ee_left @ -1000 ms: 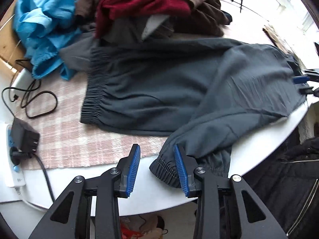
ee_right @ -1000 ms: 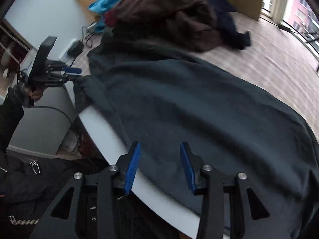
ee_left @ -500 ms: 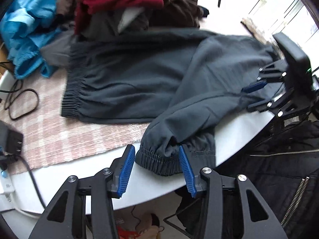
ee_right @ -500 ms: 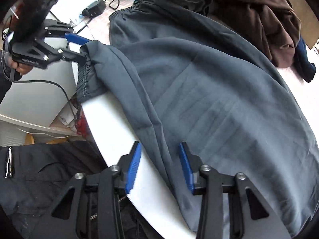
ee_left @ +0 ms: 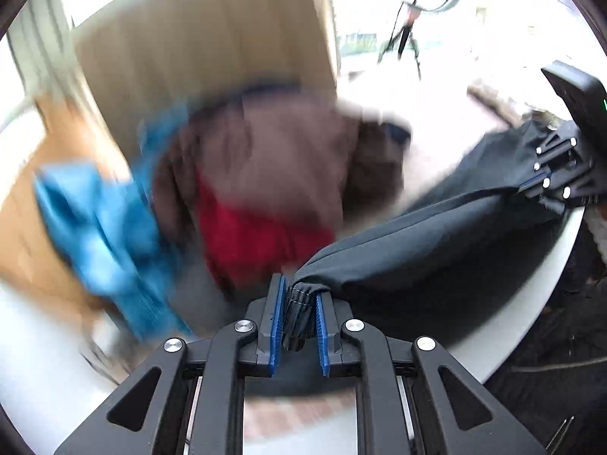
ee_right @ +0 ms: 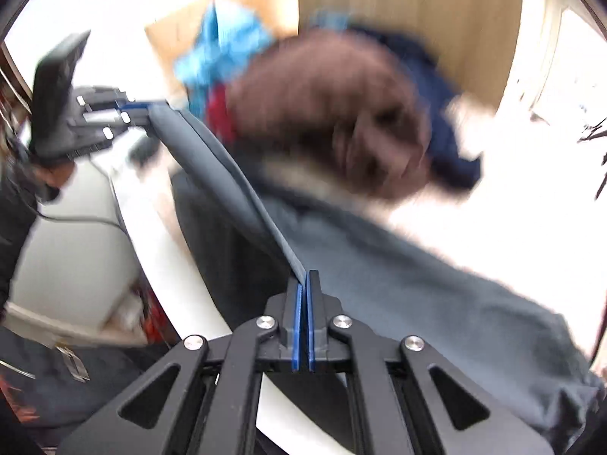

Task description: Fold clothes

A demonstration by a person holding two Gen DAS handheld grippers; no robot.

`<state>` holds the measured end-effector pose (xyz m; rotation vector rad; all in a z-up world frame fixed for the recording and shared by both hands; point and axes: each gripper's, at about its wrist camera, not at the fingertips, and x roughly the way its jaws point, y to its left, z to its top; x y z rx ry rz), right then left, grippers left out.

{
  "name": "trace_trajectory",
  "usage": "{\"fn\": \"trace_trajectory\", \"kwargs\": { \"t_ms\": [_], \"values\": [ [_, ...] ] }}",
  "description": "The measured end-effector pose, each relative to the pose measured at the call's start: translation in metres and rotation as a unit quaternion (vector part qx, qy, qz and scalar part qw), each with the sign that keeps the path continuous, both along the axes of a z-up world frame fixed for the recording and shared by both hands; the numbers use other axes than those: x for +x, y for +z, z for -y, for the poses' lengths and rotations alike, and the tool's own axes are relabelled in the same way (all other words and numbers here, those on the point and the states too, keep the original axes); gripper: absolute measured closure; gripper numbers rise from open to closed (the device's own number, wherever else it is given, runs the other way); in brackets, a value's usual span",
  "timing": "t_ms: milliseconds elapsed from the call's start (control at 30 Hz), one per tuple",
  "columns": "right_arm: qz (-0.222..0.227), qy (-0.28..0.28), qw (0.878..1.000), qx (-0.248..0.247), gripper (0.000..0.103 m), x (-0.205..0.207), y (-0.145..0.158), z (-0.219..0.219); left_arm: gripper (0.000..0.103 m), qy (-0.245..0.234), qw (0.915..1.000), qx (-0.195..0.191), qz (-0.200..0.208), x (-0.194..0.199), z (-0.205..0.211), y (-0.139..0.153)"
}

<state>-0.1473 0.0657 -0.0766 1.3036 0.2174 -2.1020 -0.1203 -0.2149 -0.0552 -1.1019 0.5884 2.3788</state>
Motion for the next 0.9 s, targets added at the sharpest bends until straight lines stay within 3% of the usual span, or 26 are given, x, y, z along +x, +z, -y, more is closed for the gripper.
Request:
{"fn": "trace_trajectory", "kwargs": {
  "t_ms": [67,100,200,333,467,567,600,700,900],
  "values": [
    [-0.003,0.008,1.000,-0.015,0.101,0.002,0.021,-0.002,0.078,-0.009,0.9996,-0.027,-0.006,0.004,0.002,-0.005],
    [0.021,0.021,0.999,-0.023,0.099,0.003,0.015,0.004,0.077,-0.009,0.9994,-0.033,0.009,0.006,0.008,-0.015],
    [0.113,0.061,0.992,-0.003,0.090,0.012,-0.037,0.033,0.076,0.002,0.9951,-0.050,0.085,0.018,0.040,-0.063],
    [0.200,0.080,0.975,0.048,0.089,0.013,-0.091,0.051,0.072,0.051,0.9821,-0.071,0.167,0.032,0.077,-0.119],
    [0.176,0.062,0.982,0.019,0.087,-0.012,-0.067,0.036,0.074,0.088,0.9807,-0.043,0.169,0.033,0.102,-0.113],
    [0.119,0.038,0.991,0.047,0.070,-0.040,-0.054,0.034,0.072,0.085,0.9855,-0.022,0.145,0.030,0.104,-0.095],
    [0.104,0.032,0.992,0.060,0.070,-0.048,-0.055,0.035,0.070,0.081,0.9857,-0.022,0.146,0.028,0.101,-0.095],
    [0.094,0.046,0.991,0.089,0.070,-0.056,-0.067,0.044,0.067,0.068,0.9819,-0.005,0.177,0.019,0.092,-0.104],
    [0.080,0.064,0.986,0.134,0.070,-0.070,-0.087,0.056,0.067,0.045,0.9733,-0.023,0.224,0.015,0.062,-0.141]
  ]
}}
